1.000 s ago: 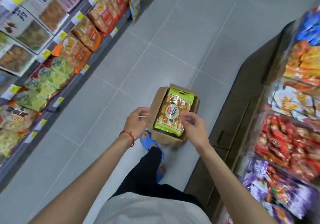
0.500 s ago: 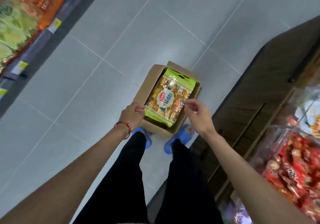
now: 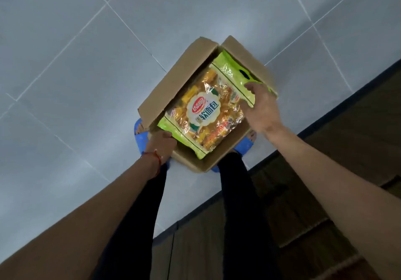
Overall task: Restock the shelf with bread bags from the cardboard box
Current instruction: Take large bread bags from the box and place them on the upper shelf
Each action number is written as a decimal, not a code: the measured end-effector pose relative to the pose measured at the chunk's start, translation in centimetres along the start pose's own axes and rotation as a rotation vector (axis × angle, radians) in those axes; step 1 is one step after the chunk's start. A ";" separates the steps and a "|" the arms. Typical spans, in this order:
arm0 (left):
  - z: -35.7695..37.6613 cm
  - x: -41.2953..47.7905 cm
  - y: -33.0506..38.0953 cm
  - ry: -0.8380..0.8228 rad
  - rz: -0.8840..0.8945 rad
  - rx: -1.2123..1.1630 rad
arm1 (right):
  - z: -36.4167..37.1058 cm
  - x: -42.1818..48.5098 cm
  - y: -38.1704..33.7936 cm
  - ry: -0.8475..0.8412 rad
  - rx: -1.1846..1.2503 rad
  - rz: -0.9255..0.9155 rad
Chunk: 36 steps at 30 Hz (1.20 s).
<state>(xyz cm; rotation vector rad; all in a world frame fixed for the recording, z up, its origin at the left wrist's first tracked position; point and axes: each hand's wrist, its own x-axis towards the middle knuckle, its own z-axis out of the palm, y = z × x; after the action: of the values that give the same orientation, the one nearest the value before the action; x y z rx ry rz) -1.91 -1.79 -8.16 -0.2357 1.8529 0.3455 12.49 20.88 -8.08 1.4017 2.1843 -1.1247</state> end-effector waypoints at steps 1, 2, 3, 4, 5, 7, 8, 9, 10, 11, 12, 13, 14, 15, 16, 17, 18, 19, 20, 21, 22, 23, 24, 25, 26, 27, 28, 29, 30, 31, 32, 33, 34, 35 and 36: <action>0.9 1.5 -0.1 -0.006 -0.034 0.004 | 0.3 1.6 0.6 0.000 -0.034 -0.021; 1.8 3.1 -0.4 -0.003 -0.067 -0.009 | 0.6 3.0 1.1 0.001 -0.056 -0.037; 2.7 4.6 -0.6 0.010 -0.103 -0.029 | 0.9 4.3 1.6 0.007 -0.070 -0.057; 3.4 5.9 -0.8 0.032 -0.143 -0.042 | 1.2 5.5 2.0 0.019 -0.079 -0.087; 4.1 6.9 -0.9 0.048 -0.187 -0.058 | 1.4 6.5 2.5 0.031 -0.089 -0.123; 5.3 8.5 -0.8 0.048 -0.271 -0.105 | 2.0 8.3 3.4 0.036 -0.115 -0.158; 5.8 9.2 -0.7 0.037 -0.294 -0.134 | 2.2 8.9 3.7 0.027 -0.126 -0.151; 6.2 9.7 -0.5 0.020 -0.306 -0.155 | 2.4 9.4 4.0 0.019 -0.132 -0.139; 6.7 10.4 -0.4 0.010 -0.306 -0.168 | 2.6 9.8 4.2 0.018 -0.130 -0.131; 7.0 10.7 0.0 0.009 -0.301 -0.175 | 2.7 10.1 4.3 0.025 -0.124 -0.130; 7.3 11.1 0.2 0.028 -0.295 -0.185 | 2.8 10.3 4.4 0.036 -0.120 -0.131; 7.4 11.4 0.6 0.051 -0.295 -0.192 | 2.9 10.4 4.5 0.046 -0.118 -0.131; 7.5 11.7 0.7 0.075 -0.301 -0.207 | 3.1 10.4 4.6 0.053 -0.110 -0.128; 7.5 12.1 0.7 0.096 -0.300 -0.228 | 3.3 10.3 4.7 0.052 -0.096 -0.121; 7.5 12.5 0.6 0.115 -0.305 -0.262 | 3.6 10.1 4.8 0.045 -0.082 -0.115; 7.5 12.9 0.4 0.143 -0.313 -0.305 | 4.0 10.0 5.0 0.030 -0.079 -0.112; 7.5 13.2 0.1 0.167 -0.330 -0.349 | 4.5 9.9 5.2 0.009 -0.090 -0.111; 7.5 13.3 -0.1 0.185 -0.351 -0.380 | 4.9 9.9 5.4 -0.018 -0.119 -0.108; 7.6 13.5 -0.3 0.189 -0.368 -0.403 | 5.2 10.2 5.6 -0.046 -0.155 -0.104; 7.6 13.5 -0.3 0.183 -0.382 -0.424 | 5.4 10.4 5.7 -0.070 -0.190 -0.101; 7.8 13.7 -0.6 0.172 -0.391 -0.446 | 5.6 10.8 5.8 -0.084 -0.217 -0.102; 8.0 13.9 -0.7 0.156 -0.393 -0.473 | 5.7 11.3 5.9 -0.090 -0.241 -0.108; 8.1 14.0 -0.8 0.137 -0.397 -0.503 | 5.8 11.6 6.1 -0.092 -0.261 -0.117; 8.3 14.2 -1.0 0.124 -0.387 -0.533 | 5.9 11.8 6.2 -0.098 -0.280 -0.124; 8.4 14.3 -1.2 0.119 -0.370 -0.561 | 6.1 11.8 6.4 -0.098 -0.295 -0.134; 8.6 14.3 -1.4 0.117 -0.346 -0.592 | 6.3 11.8 6.6 -0.095 -0.302 -0.134; 8.7 14.2 -1.6 0.112 -0.322 -0.629 | 6.5 11.6 6.7 -0.088 -0.299 -0.129; 8.9 13.9 -1.8 0.106 -0.299 -0.668 | 6.8 11.3 6.6 -0.080 -0.283 -0.111; 9.0 13.6 -2.0 0.108 -0.279 -0.707 | 7.1 11.2 6.7 -0.075 -0.253 -0.089; 9.0 13.2 -2.2 0.117 -0.263 -0.746 | 7.4 11.0 6.4 -0.084 -0.212 -0.057; 9.0 12.8 -2.3 0.127 -0.253 -0.786 | 7.5 10.9 6.2 -0.099 -0.164 -0.028; 9.0 12.5 -2.4 0.132 -0.245 -0.833 | 7.5 10.9 5.8 -0.113 -0.124 0.002; 8.8 12.2 -2.5 0.139 -0.241 -0.883 | 7.5 11.0 5.6 -0.123 -0.094 0.025; 8.6 12.1 -2.4 0.148 -0.241 -0.928 | 7.3 10.9 5.2 -0.136 -0.074 0.051; 8.4 11.9 -2.3 0.158 -0.251 -0.974 | 7.1 10.8 5.0 -0.147 -0.059 0.071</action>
<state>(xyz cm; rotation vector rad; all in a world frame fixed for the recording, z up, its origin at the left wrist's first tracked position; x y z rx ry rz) 2.70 -0.82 -22.15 -1.1687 1.6445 1.0569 10.70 23.35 -21.54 1.3172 2.0332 -1.0930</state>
